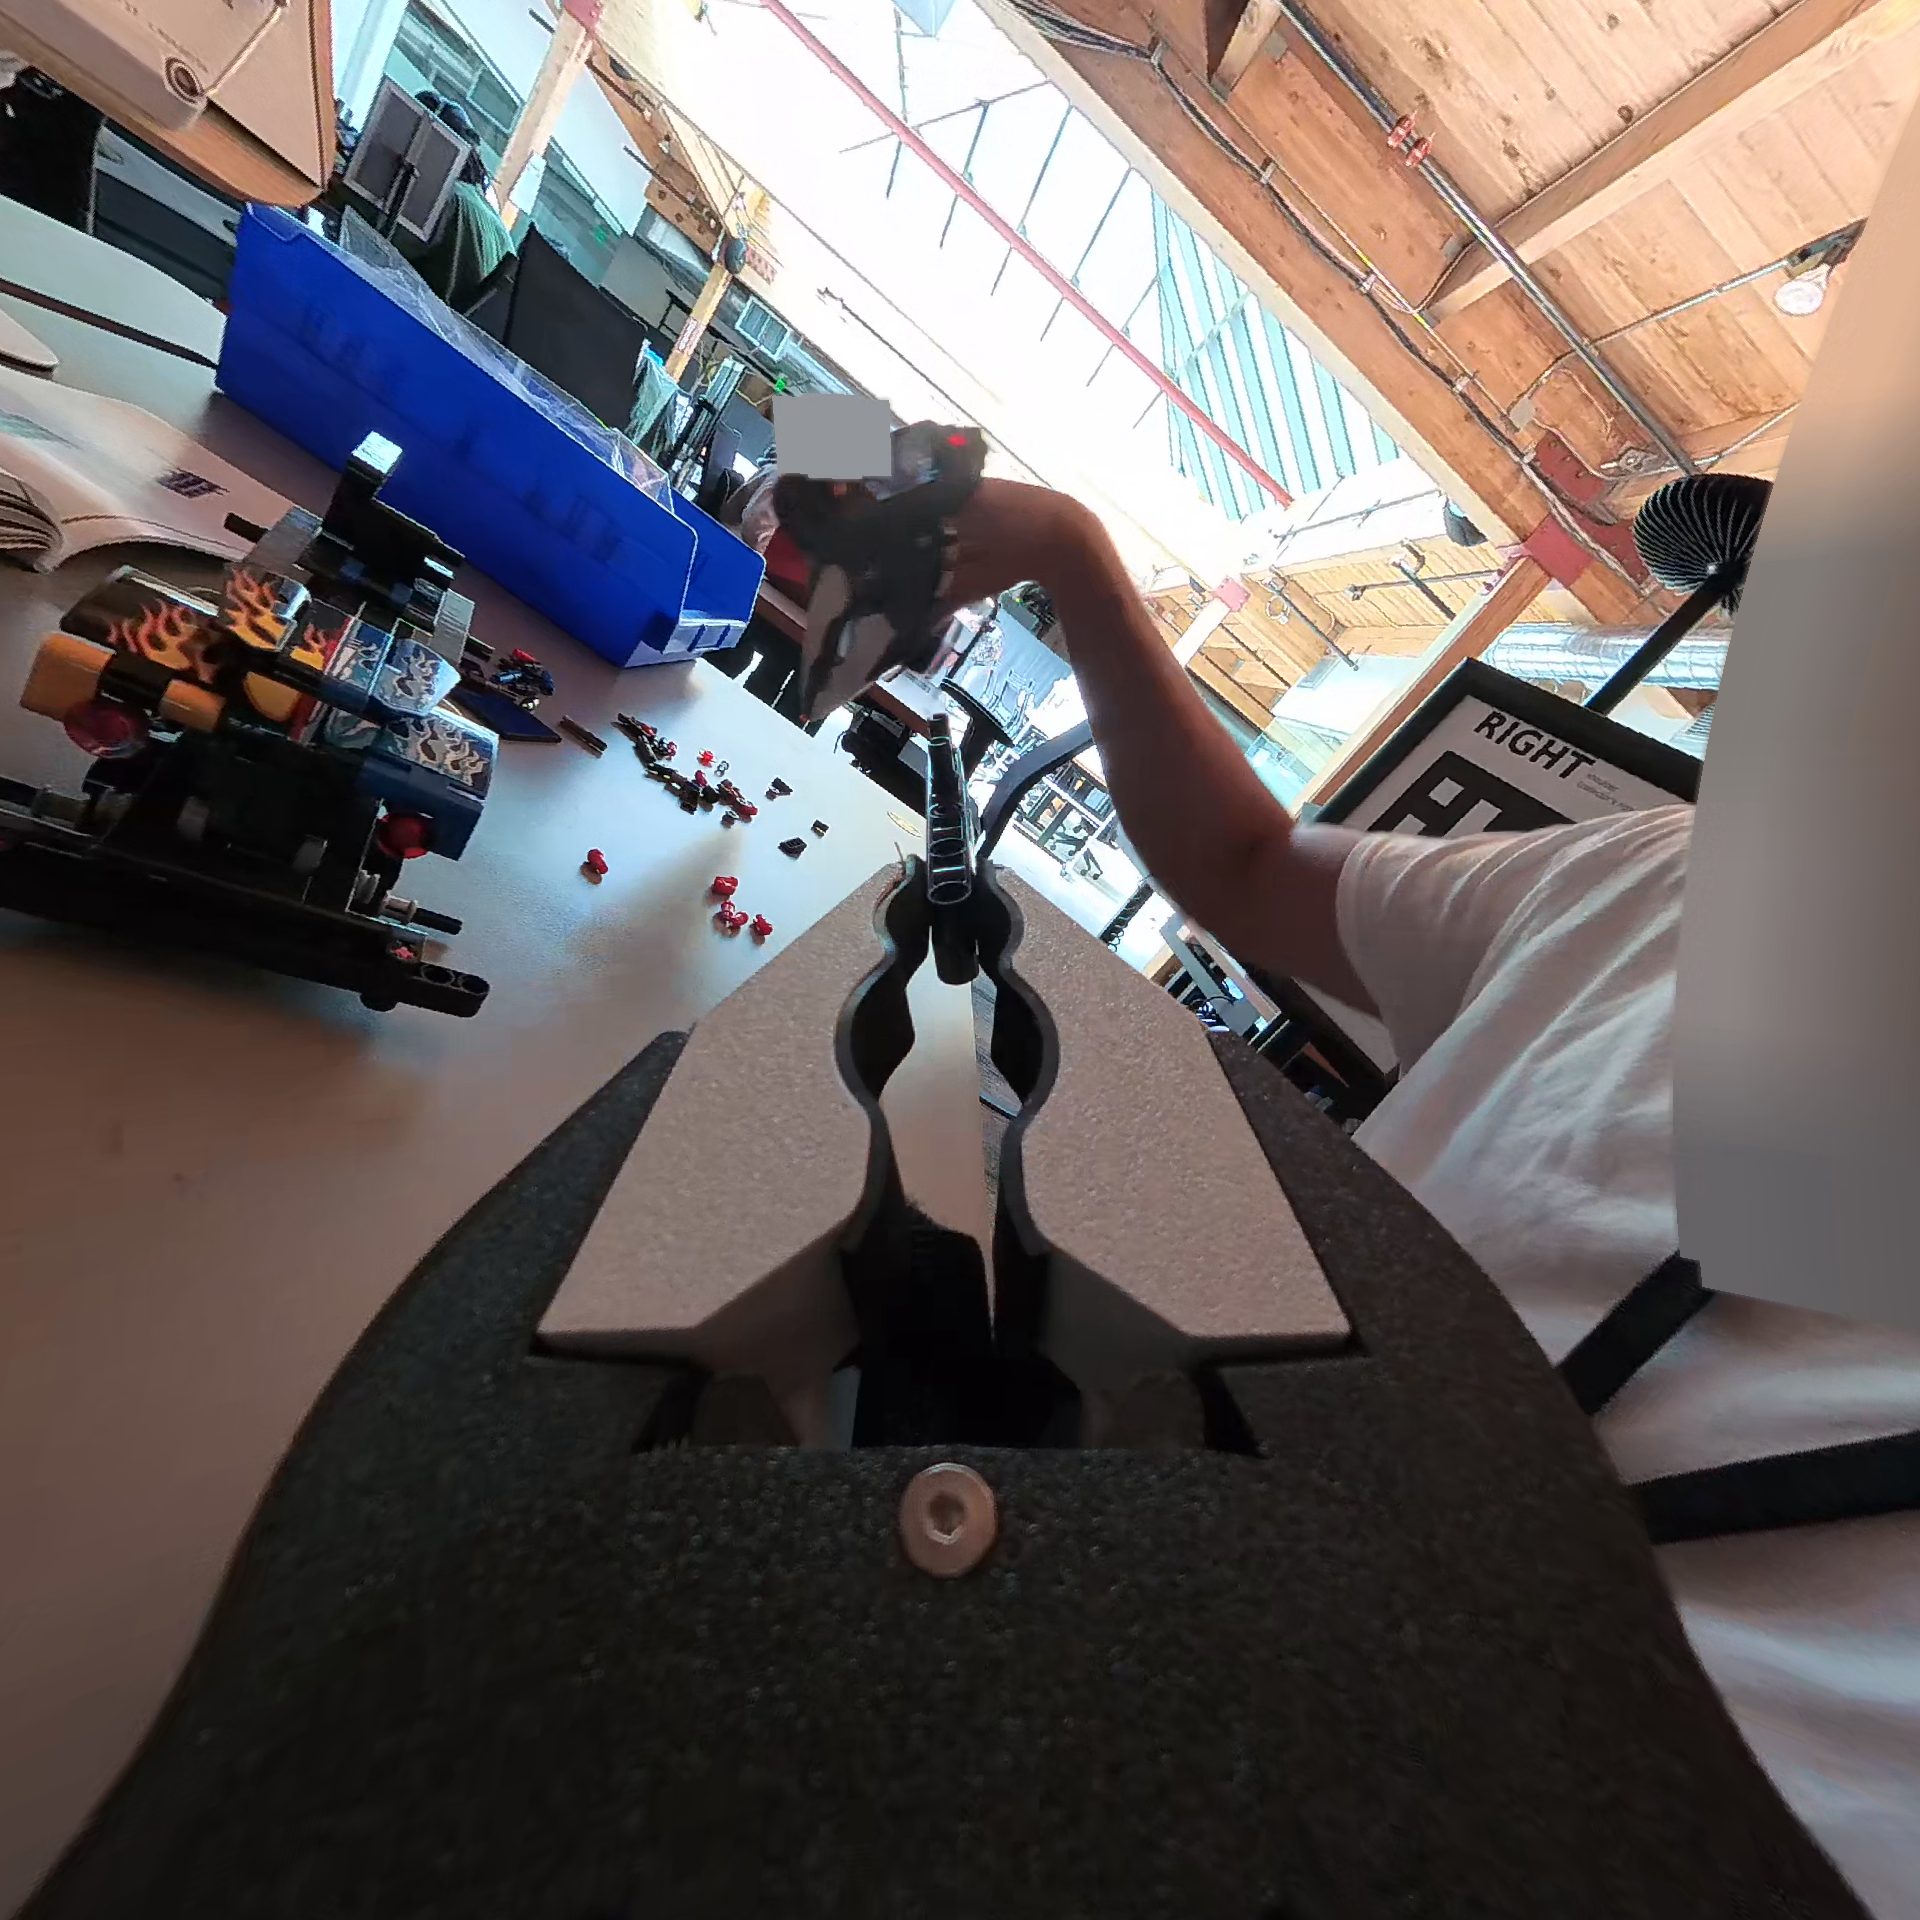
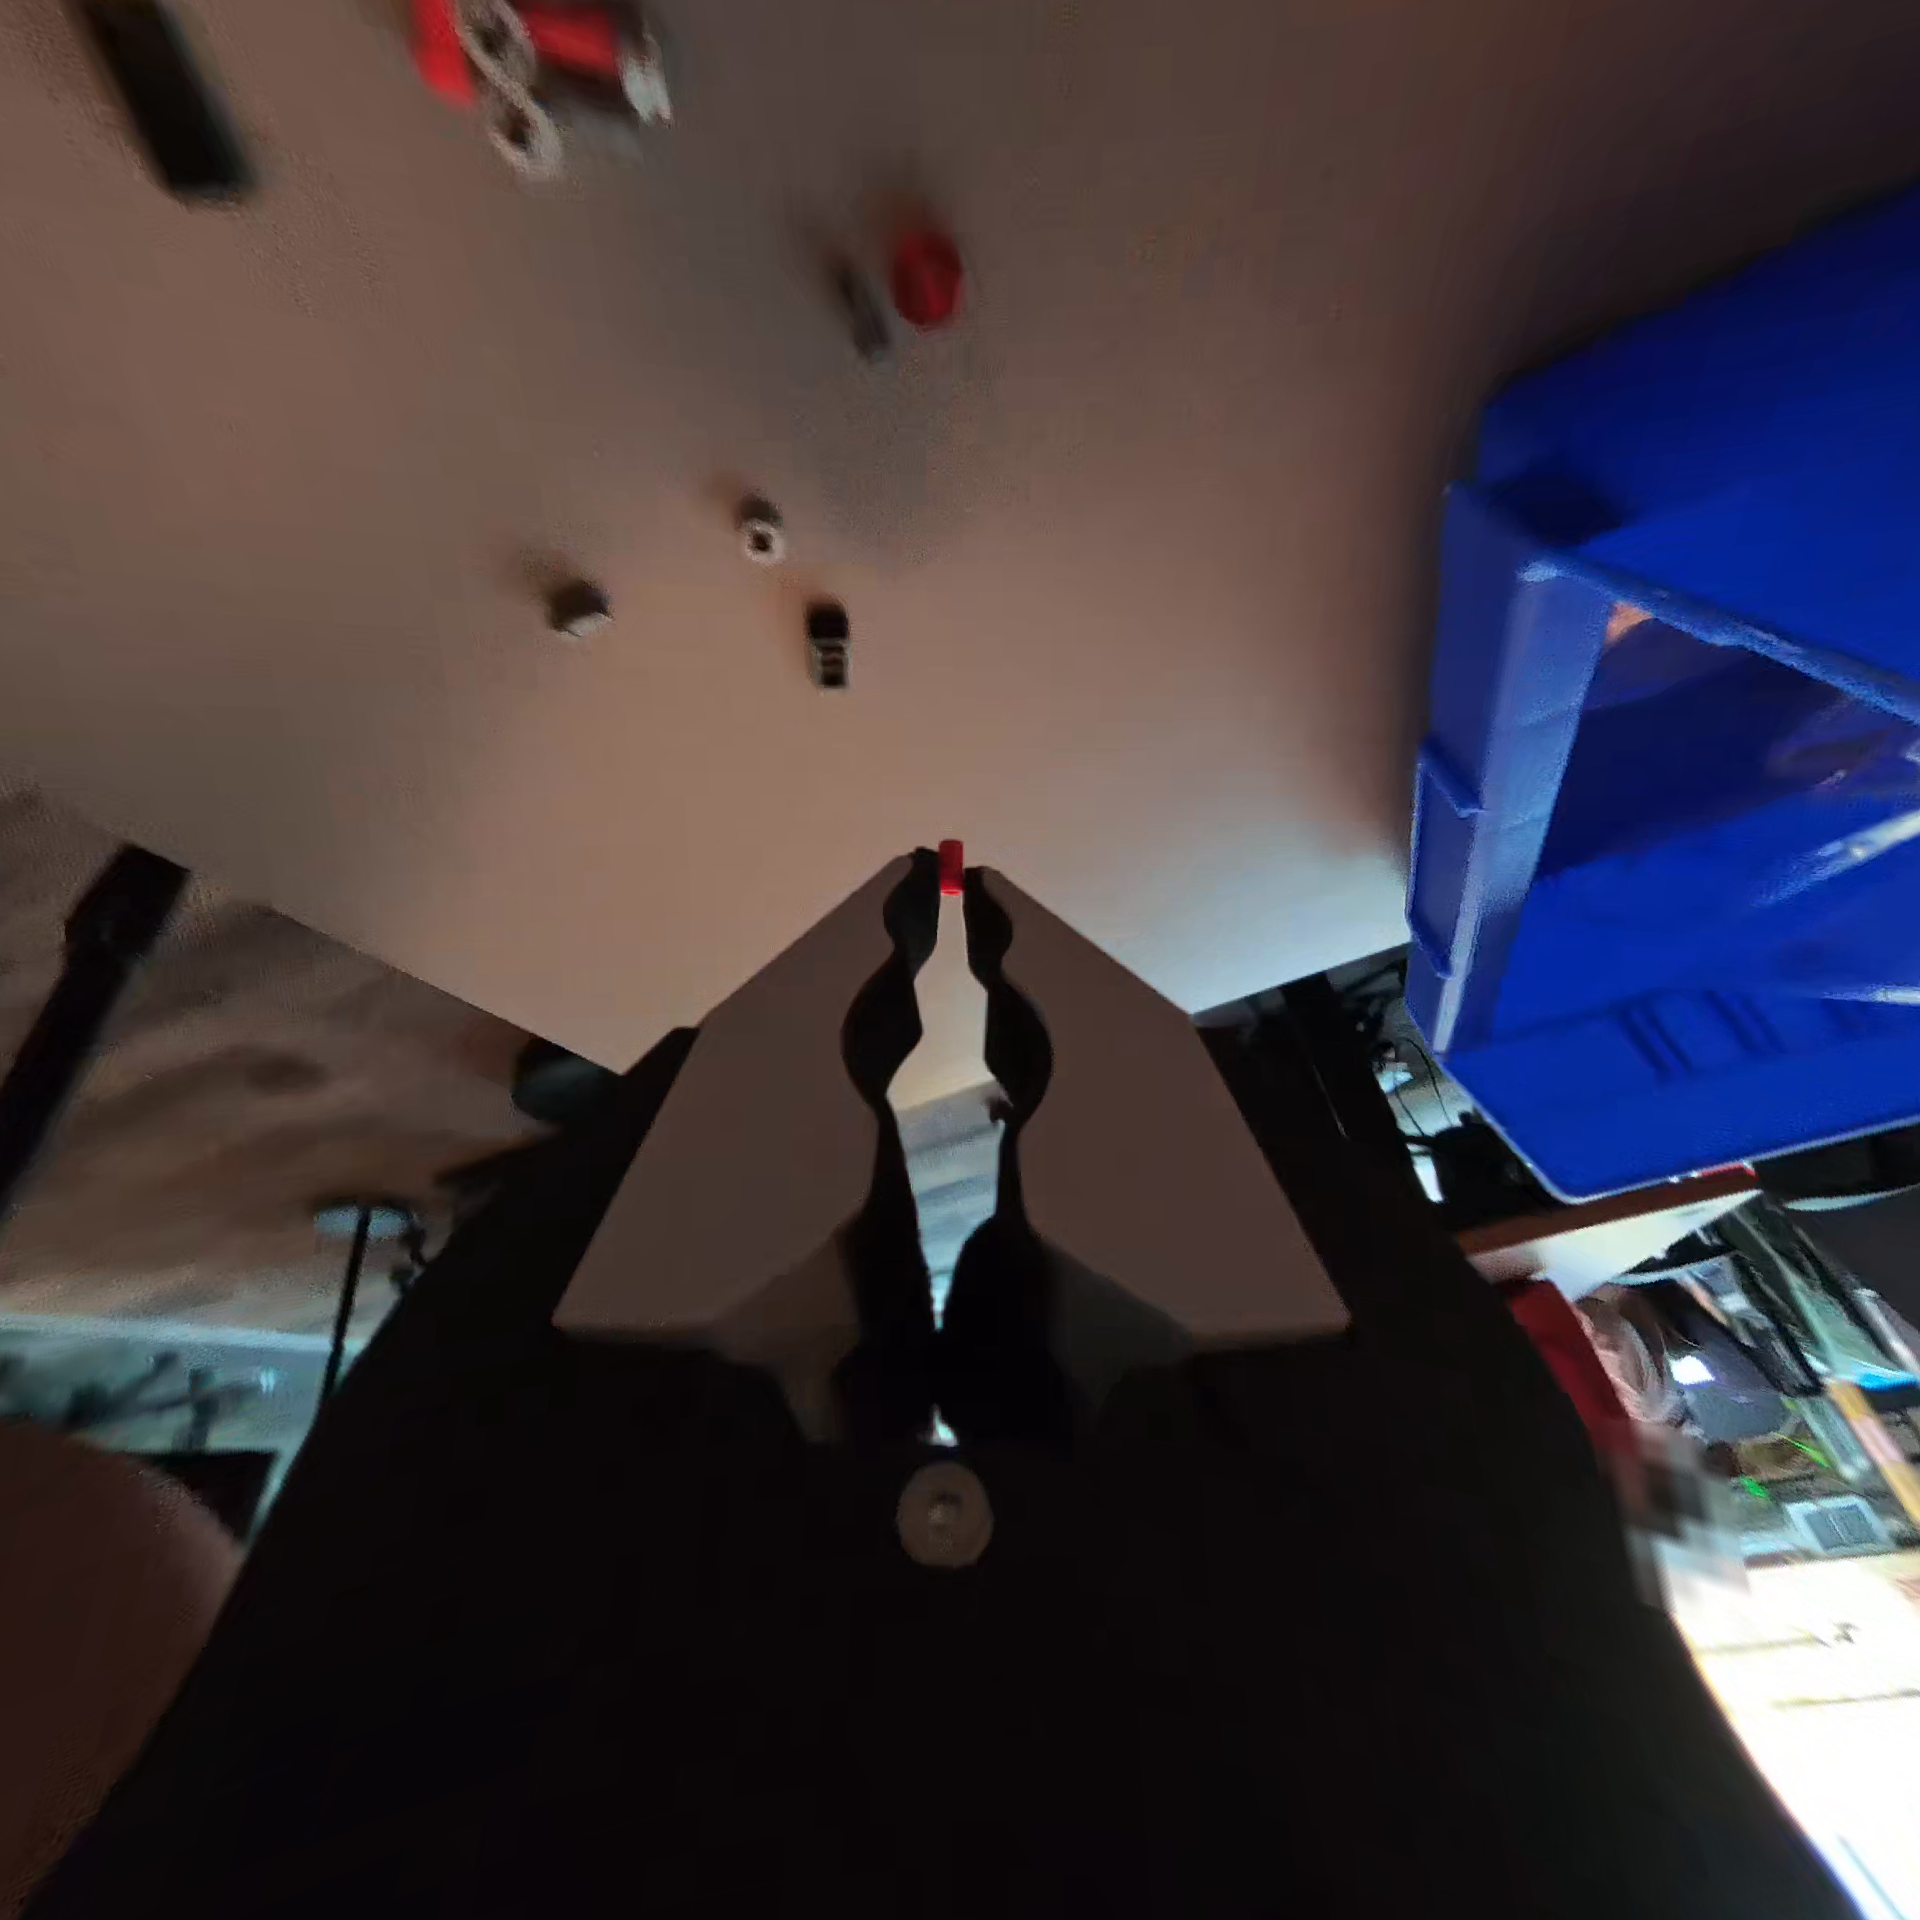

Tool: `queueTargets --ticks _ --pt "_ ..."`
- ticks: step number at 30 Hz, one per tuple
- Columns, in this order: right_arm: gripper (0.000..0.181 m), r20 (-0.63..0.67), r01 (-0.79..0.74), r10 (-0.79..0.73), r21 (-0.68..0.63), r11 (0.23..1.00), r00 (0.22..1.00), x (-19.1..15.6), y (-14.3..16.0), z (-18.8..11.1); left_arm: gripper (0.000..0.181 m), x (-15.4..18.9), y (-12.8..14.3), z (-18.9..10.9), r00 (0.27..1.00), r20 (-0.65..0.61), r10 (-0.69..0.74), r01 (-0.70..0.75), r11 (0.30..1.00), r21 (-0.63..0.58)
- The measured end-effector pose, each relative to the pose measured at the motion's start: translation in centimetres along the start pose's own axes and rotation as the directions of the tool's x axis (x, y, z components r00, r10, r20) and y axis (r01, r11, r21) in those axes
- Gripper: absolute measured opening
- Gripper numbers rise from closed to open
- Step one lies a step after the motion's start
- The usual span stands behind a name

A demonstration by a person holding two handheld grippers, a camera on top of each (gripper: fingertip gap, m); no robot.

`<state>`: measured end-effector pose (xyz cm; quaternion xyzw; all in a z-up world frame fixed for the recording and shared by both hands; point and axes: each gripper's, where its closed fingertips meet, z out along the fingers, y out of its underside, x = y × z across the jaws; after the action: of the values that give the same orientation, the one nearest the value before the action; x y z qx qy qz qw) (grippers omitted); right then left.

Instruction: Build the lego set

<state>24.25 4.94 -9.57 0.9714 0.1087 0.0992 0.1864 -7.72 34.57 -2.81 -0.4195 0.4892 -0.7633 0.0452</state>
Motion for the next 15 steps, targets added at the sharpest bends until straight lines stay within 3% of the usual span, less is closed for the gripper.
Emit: queueTargets --ticks 1,7,11,15 --pt "0.004 0.009 0.028 -0.027 -0.023 0.999 1.000 0.6 0.2 0.8 0.006 0.0 0.0 0.0 1.000 -0.001 0.001 -0.001 1.000 -0.001" --pt "0.004 0.029 0.209 -0.209 -0.251 0.945 0.977 2.3 3.5 4.9 0.006 0.2 0.1 -0.2 1.000 -0.005 0.001 -0.001 1.000 -0.002" --pt "0.004 0.016 0.324 -0.336 -0.316 0.892 0.942 2.7 5.4 7.0 0.006 0.2 0.1 -0.1 1.000 -0.007 -0.002 0.002 1.000 -0.007" --pt "0.004 0.025 0.330 -0.341 -0.327 0.885 0.940 2.5 6.6 7.9 0.006 0.2 0.2 -0.1 1.000 -0.009 -0.006 0.006 1.000 -0.010"
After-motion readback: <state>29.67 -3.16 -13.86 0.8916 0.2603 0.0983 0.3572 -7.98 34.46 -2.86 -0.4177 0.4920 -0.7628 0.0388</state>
